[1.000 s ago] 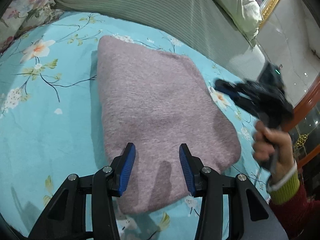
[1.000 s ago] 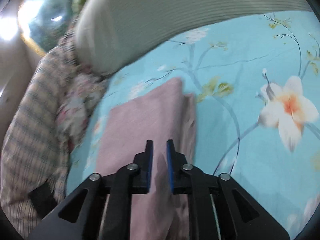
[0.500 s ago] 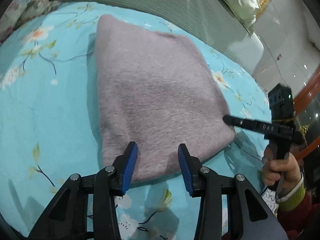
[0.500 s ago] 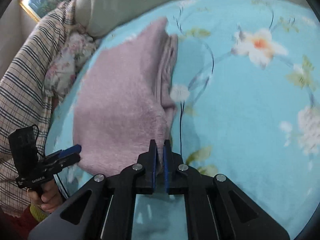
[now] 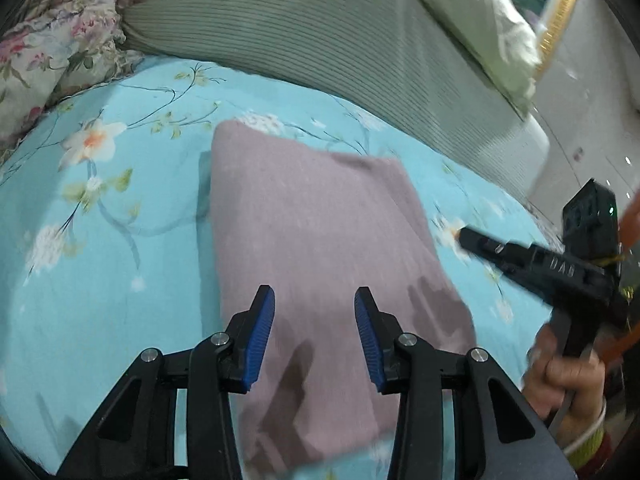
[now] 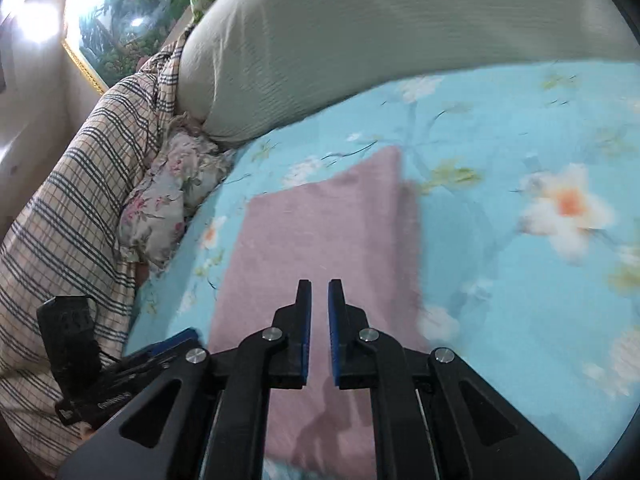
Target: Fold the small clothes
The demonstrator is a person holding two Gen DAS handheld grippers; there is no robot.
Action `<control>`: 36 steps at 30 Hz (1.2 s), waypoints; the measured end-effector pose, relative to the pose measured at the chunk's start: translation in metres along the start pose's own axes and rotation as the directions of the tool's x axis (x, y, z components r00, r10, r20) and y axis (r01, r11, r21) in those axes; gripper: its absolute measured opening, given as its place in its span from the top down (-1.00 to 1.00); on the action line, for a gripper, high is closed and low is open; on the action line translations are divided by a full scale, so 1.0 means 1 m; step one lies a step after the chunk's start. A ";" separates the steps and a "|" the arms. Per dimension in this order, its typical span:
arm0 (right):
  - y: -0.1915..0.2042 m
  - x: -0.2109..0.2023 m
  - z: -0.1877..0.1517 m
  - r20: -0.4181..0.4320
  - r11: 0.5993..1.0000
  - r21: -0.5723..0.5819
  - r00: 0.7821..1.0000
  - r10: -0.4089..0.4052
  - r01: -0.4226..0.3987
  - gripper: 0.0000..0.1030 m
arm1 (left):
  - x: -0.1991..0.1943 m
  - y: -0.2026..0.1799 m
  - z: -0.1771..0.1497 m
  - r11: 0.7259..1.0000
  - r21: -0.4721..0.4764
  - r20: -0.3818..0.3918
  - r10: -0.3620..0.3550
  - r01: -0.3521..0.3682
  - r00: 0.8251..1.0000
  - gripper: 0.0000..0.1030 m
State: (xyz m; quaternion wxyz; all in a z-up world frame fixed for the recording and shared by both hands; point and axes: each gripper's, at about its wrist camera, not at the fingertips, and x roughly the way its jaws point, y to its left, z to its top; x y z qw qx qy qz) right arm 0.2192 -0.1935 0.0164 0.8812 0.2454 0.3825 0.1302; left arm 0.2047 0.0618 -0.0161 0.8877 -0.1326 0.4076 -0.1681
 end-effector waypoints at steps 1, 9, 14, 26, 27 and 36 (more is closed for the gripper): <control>-0.005 0.012 0.004 -0.012 1.000 0.011 1.000 -0.002 0.002 0.82 | 0.009 0.003 0.008 1.000 -0.007 -0.012 0.011 -0.011 1.000 0.22; -0.054 0.056 0.011 -0.018 0.988 0.054 0.990 -0.141 0.142 1.00 | 0.070 0.027 0.025 0.992 -0.045 -0.090 0.117 -0.121 0.989 0.91; -0.052 0.050 0.009 -0.004 0.989 0.055 0.991 -0.136 0.136 1.00 | 0.061 0.023 0.020 0.992 -0.018 -0.073 0.124 -0.125 0.990 0.91; 0.003 -0.031 -0.065 -0.015 0.995 -0.081 0.998 -0.063 0.061 0.93 | -0.020 0.004 -0.049 0.999 0.022 -0.028 0.027 -0.026 0.999 0.91; 0.003 -0.034 -0.076 -0.029 0.994 -0.091 0.997 -0.067 0.064 0.93 | -0.025 0.003 -0.057 1.000 0.023 -0.029 0.011 -0.010 1.000 0.91; -0.034 -0.035 -0.119 -0.064 0.988 -0.054 0.987 -0.150 0.147 0.93 | -0.015 0.006 -0.092 0.999 0.021 -0.108 0.032 -0.030 0.994 0.91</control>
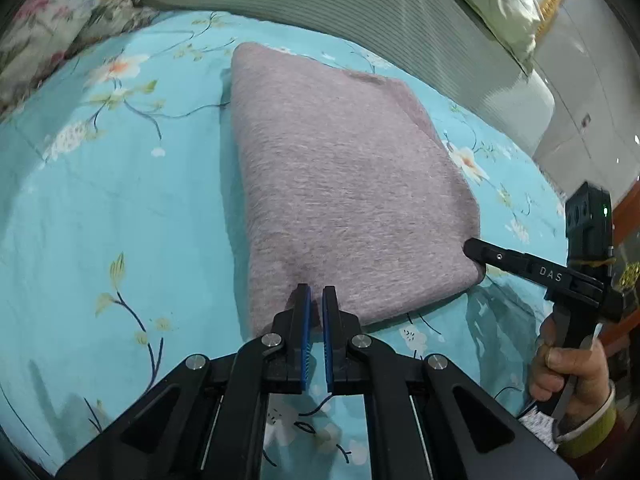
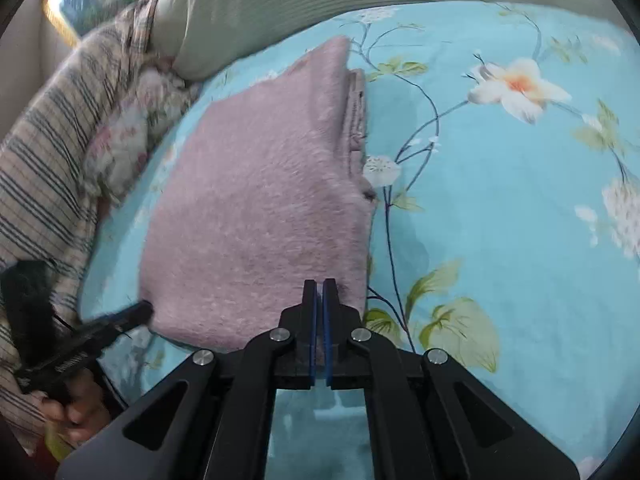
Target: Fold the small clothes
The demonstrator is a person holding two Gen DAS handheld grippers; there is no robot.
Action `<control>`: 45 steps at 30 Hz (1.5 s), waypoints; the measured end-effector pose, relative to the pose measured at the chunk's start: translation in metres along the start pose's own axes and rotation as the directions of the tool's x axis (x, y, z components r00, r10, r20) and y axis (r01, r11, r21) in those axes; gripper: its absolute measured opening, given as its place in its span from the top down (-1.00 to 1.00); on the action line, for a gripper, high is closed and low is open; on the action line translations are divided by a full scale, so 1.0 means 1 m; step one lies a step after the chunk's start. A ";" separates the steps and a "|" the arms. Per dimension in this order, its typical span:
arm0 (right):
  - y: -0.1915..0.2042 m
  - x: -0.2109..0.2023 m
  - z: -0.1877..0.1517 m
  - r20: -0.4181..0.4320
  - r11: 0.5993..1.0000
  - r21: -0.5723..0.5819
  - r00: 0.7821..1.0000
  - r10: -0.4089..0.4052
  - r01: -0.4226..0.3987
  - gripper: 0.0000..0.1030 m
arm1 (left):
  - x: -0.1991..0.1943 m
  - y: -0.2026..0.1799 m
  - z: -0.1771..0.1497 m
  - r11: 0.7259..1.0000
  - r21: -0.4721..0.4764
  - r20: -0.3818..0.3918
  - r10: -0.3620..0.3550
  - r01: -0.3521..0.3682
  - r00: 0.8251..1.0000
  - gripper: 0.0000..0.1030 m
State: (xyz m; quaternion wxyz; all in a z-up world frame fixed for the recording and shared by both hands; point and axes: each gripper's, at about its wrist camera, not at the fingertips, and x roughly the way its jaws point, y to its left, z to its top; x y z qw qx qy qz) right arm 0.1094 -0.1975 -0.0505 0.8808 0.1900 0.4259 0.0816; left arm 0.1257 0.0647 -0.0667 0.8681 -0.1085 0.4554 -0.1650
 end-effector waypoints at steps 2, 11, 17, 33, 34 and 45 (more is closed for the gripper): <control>0.006 -0.009 0.003 0.034 1.000 -0.023 0.999 -0.012 0.012 0.93 | -0.007 -0.003 0.002 1.000 -0.001 0.012 -0.005 0.005 1.000 0.91; 0.024 -0.028 -0.008 0.085 0.998 -0.058 0.996 0.017 -0.012 0.84 | 0.004 0.000 0.000 1.000 0.005 0.017 0.022 -0.022 1.000 0.80; 0.014 0.000 -0.018 0.005 0.997 -0.049 0.998 -0.065 0.065 0.85 | 0.007 0.001 -0.003 1.000 0.006 0.019 0.023 -0.023 1.000 0.80; 0.017 0.003 -0.028 -0.009 0.995 -0.069 0.997 -0.072 0.071 0.70 | 0.005 -0.007 -0.008 0.999 0.006 0.019 0.051 -0.051 0.999 0.80; 0.018 -0.001 -0.028 0.005 0.994 -0.078 0.997 -0.079 0.079 0.75 | 0.004 -0.007 -0.008 0.999 0.004 0.016 0.051 -0.051 0.999 0.80; 0.007 0.001 -0.034 -0.001 0.984 -0.078 0.987 -0.163 0.162 0.73 | 0.005 -0.006 -0.014 0.998 0.019 0.016 0.064 -0.064 0.998 0.79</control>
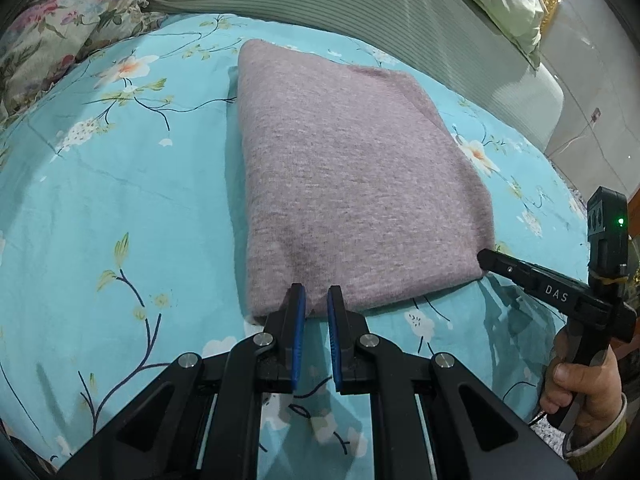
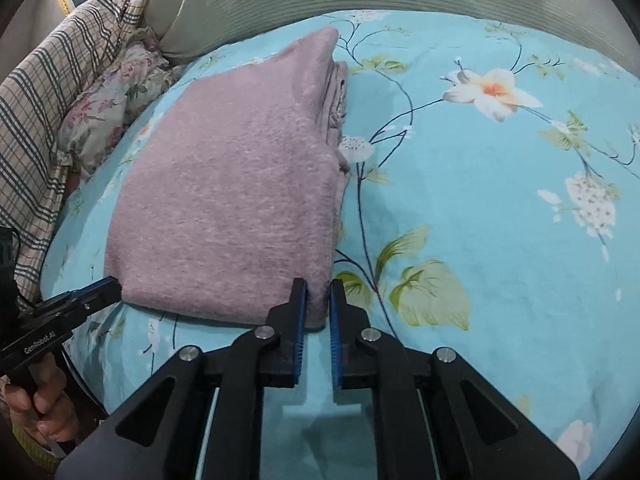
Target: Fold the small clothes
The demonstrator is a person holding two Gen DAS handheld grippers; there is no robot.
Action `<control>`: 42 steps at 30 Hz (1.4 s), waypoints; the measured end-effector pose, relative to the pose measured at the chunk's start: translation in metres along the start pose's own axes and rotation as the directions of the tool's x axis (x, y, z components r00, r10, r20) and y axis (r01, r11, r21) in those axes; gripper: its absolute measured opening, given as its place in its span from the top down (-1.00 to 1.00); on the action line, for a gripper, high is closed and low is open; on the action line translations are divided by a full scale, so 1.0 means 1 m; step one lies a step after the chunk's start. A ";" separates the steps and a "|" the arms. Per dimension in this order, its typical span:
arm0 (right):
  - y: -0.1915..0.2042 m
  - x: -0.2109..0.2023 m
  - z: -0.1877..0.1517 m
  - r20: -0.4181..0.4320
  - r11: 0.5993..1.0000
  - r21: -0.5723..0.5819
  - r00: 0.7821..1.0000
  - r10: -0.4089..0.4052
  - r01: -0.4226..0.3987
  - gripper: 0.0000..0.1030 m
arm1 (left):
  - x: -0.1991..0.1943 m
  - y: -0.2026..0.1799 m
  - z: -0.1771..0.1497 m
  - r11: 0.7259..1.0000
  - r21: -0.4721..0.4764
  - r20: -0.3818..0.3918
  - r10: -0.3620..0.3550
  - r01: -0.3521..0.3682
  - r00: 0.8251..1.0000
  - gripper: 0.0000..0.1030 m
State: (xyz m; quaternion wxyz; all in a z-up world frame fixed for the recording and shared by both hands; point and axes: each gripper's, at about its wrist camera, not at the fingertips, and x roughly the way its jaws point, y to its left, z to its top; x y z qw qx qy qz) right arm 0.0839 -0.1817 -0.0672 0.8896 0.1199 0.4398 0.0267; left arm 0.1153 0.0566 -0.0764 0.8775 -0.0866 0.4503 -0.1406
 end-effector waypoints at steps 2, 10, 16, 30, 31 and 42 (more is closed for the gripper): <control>-0.004 -0.004 -0.003 0.003 1.000 0.029 1.000 0.012 -0.012 0.73 | -0.002 0.002 -0.002 1.000 -0.012 0.002 -0.009 0.009 1.000 0.79; -0.004 -0.046 -0.013 0.095 0.995 0.044 0.992 0.086 -0.091 0.08 | -0.029 -0.005 -0.016 0.998 0.001 0.026 0.067 -0.067 0.997 -0.28; 0.005 -0.055 -0.033 0.088 0.996 -0.055 0.993 0.076 -0.071 -0.28 | -0.046 0.003 -0.040 0.984 -0.032 -0.003 0.174 -0.174 0.985 -0.62; 0.011 -0.060 -0.061 -0.014 0.989 -0.119 0.997 0.082 -0.083 -0.54 | -0.058 -0.017 -0.049 0.919 0.122 -0.019 0.381 -0.376 0.924 -0.62; 0.013 -0.061 -0.059 -0.012 0.989 -0.123 0.997 0.082 -0.083 -0.54 | -0.061 -0.020 -0.045 0.912 0.129 -0.005 0.392 -0.388 0.920 -0.62; 0.031 -0.075 -0.033 0.031 0.982 -0.171 0.996 0.089 -0.083 -0.71 | -0.082 -0.025 -0.010 0.913 0.095 0.068 0.393 -0.398 0.917 -0.64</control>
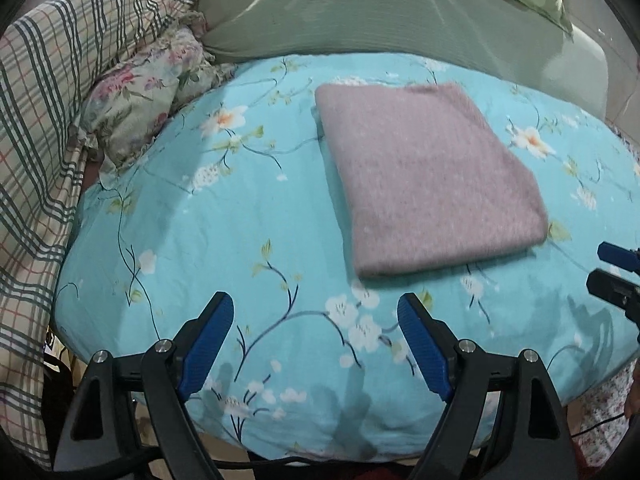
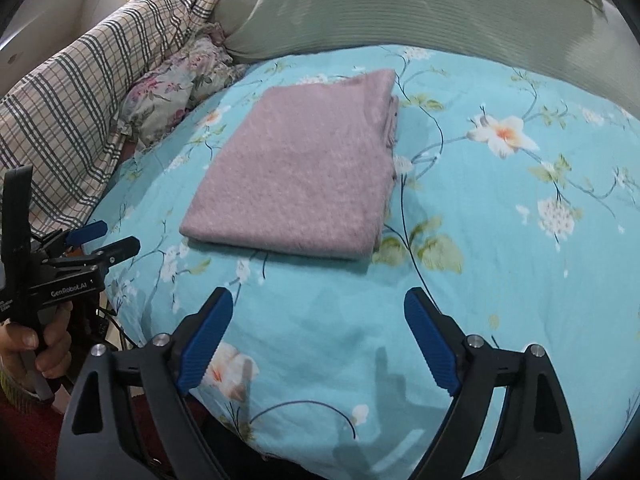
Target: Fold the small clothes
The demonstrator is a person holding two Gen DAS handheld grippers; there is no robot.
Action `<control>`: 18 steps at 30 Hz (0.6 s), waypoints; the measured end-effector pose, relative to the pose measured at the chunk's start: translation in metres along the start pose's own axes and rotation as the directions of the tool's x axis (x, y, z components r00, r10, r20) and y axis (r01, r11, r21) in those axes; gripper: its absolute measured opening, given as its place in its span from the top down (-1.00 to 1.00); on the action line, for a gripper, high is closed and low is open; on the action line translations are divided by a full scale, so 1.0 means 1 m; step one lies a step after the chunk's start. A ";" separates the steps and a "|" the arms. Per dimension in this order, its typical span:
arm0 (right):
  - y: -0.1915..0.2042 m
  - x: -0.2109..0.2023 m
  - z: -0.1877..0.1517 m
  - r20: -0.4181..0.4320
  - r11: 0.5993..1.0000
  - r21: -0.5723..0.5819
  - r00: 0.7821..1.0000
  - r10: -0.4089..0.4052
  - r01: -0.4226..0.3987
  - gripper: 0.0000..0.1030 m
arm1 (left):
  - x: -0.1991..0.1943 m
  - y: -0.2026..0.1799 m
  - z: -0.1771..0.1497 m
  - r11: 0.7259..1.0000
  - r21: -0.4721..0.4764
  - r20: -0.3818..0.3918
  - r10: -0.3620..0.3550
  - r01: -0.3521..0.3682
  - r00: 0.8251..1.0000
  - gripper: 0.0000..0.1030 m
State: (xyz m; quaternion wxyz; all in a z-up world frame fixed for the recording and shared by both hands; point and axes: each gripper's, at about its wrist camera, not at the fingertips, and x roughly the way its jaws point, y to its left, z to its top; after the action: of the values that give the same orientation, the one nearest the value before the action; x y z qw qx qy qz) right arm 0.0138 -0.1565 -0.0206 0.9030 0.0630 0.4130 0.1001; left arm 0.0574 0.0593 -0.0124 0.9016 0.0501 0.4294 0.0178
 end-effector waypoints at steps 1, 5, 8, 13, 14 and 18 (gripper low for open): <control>0.001 0.001 0.002 -0.001 1.000 -0.003 1.000 0.000 0.000 -0.71 | 0.001 0.000 0.003 1.000 -0.002 0.003 -0.001 0.001 1.000 -0.64; 0.004 0.007 0.008 -0.008 1.000 -0.016 1.000 0.006 -0.006 -0.71 | 0.005 0.000 0.012 1.000 -0.001 0.019 0.011 -0.011 1.000 -0.65; 0.008 0.011 0.015 -0.005 1.000 -0.025 1.000 0.003 -0.003 -0.71 | 0.010 0.000 0.018 1.000 -0.003 0.024 0.016 -0.016 1.000 -0.65; 0.010 0.017 0.024 -0.001 1.000 -0.024 1.000 0.000 -0.001 -0.71 | 0.021 0.000 0.028 1.000 -0.002 0.022 0.012 -0.012 1.000 -0.66; 0.010 0.019 0.026 0.000 1.000 -0.022 1.000 0.003 -0.003 -0.71 | 0.022 0.000 0.029 1.000 -0.001 0.023 0.010 -0.010 1.000 -0.66; 0.008 0.025 0.031 -0.005 1.000 -0.016 1.000 0.011 -0.011 -0.71 | 0.028 -0.002 0.034 1.000 -0.001 0.021 0.006 -0.006 1.000 -0.66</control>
State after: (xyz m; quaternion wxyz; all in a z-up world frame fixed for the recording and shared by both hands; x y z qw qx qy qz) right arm 0.0524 -0.1442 -0.0171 0.9019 0.0577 0.4141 0.1084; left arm 0.1009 0.0567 -0.0128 0.9060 0.0512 0.4198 0.0202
